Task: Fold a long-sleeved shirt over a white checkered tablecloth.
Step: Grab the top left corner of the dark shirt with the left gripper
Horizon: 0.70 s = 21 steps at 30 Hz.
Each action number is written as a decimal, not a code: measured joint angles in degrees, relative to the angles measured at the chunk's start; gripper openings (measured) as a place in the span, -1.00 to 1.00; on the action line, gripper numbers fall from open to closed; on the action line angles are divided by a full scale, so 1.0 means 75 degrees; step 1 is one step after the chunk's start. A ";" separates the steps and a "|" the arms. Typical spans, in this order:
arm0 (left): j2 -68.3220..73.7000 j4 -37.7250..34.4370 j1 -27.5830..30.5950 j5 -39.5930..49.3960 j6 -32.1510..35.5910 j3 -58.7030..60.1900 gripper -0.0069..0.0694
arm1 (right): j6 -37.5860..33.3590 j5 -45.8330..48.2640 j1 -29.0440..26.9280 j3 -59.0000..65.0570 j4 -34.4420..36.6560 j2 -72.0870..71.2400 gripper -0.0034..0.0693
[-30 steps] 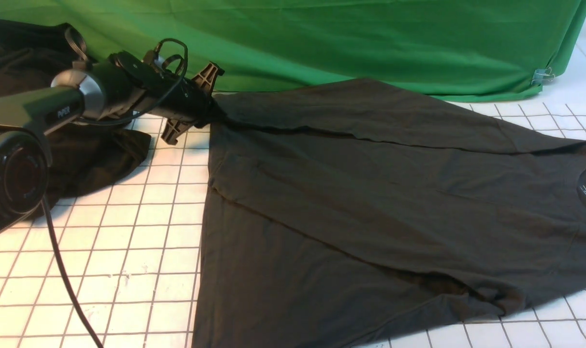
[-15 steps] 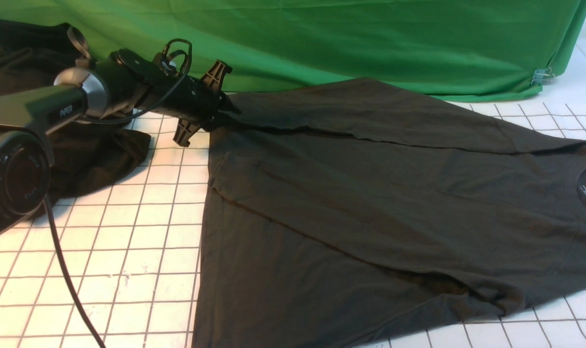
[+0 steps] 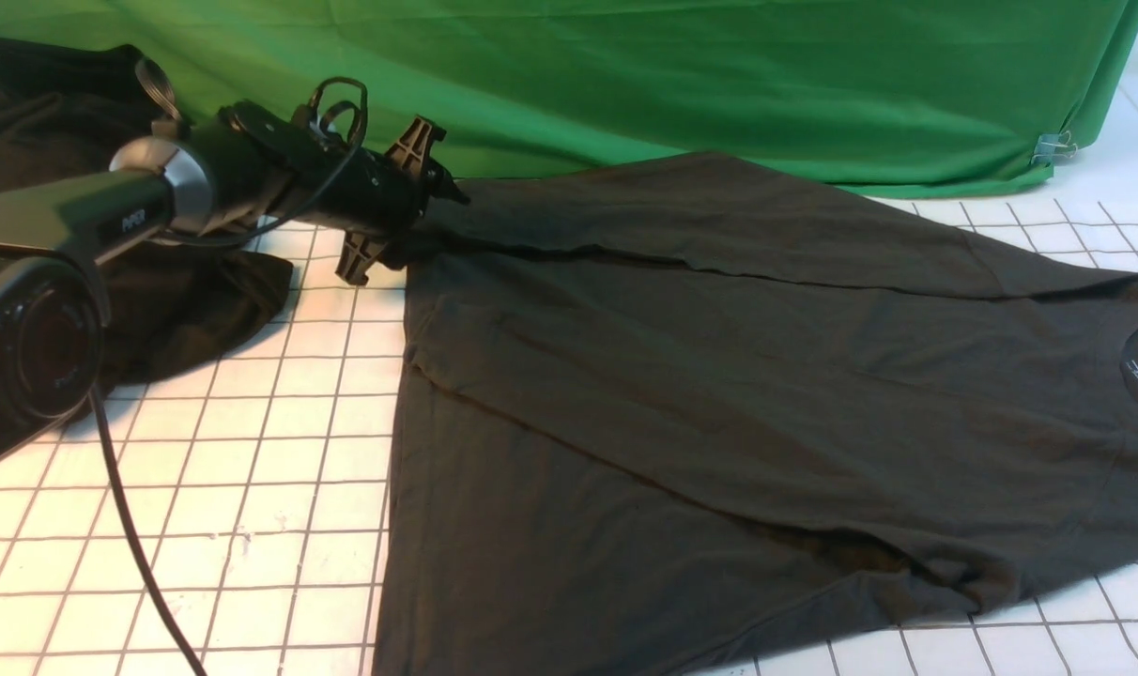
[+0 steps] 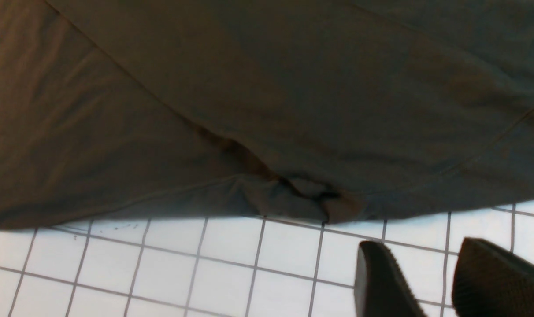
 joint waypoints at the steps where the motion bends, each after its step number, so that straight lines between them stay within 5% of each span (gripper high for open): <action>1: 0.0051 -0.0109 0.0000 0.0000 -0.0097 -0.0030 0.18 | 0.0000 -0.0007 0.0000 0.0000 0.0000 0.0000 -0.24; 21: 0.0356 -0.0903 -0.0033 -0.1267 0.0051 -0.0089 -0.13 | 0.0213 -0.0004 0.0000 0.0000 0.0000 0.0000 -0.24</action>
